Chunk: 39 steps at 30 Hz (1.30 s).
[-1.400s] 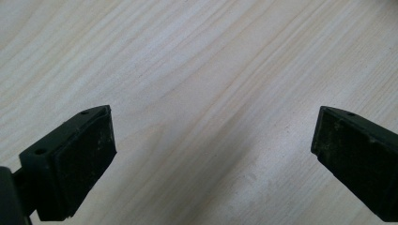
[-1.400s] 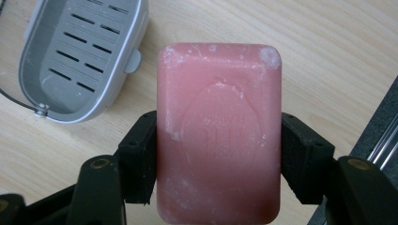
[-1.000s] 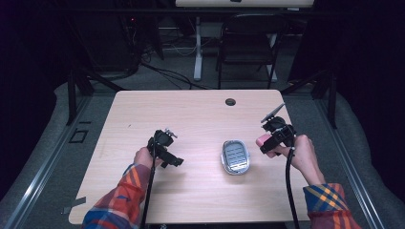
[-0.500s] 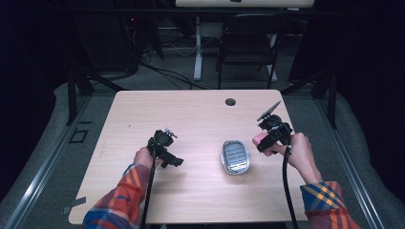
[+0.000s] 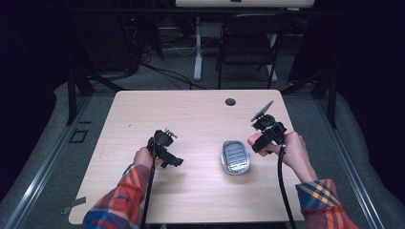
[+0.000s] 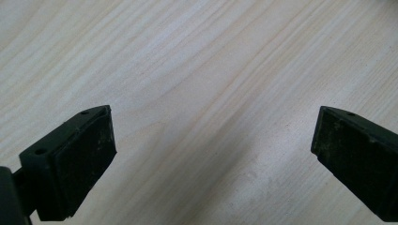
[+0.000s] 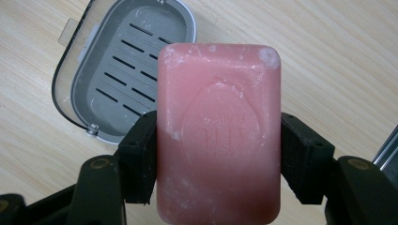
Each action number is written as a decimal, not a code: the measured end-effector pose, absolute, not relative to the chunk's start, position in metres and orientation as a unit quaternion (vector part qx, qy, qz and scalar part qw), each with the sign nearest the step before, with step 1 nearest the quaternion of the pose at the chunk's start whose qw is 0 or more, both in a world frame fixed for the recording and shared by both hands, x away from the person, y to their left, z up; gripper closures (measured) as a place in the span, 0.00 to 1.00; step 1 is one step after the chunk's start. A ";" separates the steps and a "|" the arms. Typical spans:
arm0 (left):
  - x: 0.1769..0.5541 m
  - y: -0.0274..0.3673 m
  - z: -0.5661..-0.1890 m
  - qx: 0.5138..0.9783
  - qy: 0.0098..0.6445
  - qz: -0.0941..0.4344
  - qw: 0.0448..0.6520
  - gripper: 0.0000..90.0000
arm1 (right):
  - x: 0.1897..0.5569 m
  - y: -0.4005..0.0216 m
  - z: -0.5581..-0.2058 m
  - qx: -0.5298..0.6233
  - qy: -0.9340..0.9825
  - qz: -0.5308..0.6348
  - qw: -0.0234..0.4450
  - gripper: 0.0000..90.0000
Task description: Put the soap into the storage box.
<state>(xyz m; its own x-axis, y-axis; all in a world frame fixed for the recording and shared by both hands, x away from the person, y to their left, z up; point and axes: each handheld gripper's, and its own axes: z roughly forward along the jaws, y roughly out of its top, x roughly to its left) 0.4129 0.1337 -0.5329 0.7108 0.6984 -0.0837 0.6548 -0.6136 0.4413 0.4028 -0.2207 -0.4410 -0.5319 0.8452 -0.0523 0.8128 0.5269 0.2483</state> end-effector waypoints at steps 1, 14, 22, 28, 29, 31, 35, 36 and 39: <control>0.413 0.134 -0.533 0.897 0.377 0.048 0.225 0.00 | 0.403 -0.220 -0.441 0.475 0.871 0.093 0.084 0.42; 0.413 0.134 -0.533 0.898 0.376 0.047 0.225 0.00 | 0.404 -0.205 -0.447 0.462 0.879 0.080 0.082 0.42; 0.413 0.133 -0.533 0.898 0.375 0.047 0.224 0.00 | 0.408 -0.195 -0.453 0.454 0.885 0.077 0.072 0.42; 0.413 0.133 -0.533 0.898 0.375 0.047 0.226 0.00 | 0.410 -0.190 -0.458 0.448 0.888 0.076 0.072 0.41; 0.413 0.133 -0.533 0.898 0.375 0.047 0.226 0.00 | 0.411 -0.189 -0.459 0.444 0.890 0.076 0.074 0.41; 0.413 0.133 -0.533 0.898 0.374 0.046 0.225 0.00 | 0.411 -0.188 -0.459 0.448 0.889 0.071 0.070 0.42; 0.412 0.133 -0.533 0.898 0.374 0.046 0.225 0.00 | 0.412 -0.184 -0.462 0.447 0.889 0.067 0.070 0.41; 0.413 0.133 -0.533 0.898 0.374 0.046 0.225 0.00 | 0.412 -0.183 -0.463 0.444 0.891 0.066 0.071 0.42; 0.412 0.133 -0.533 0.898 0.375 0.046 0.225 0.00 | 0.414 -0.179 -0.467 0.440 0.893 0.063 0.070 0.41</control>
<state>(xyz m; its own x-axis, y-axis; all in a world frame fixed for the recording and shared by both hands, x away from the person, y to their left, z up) 0.4124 0.1329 -0.5330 0.7151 0.6937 -0.0863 0.6523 -0.6178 0.4392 0.4138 -0.1791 -0.4668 -0.6030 0.7947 -0.0695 0.7769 0.6048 0.1750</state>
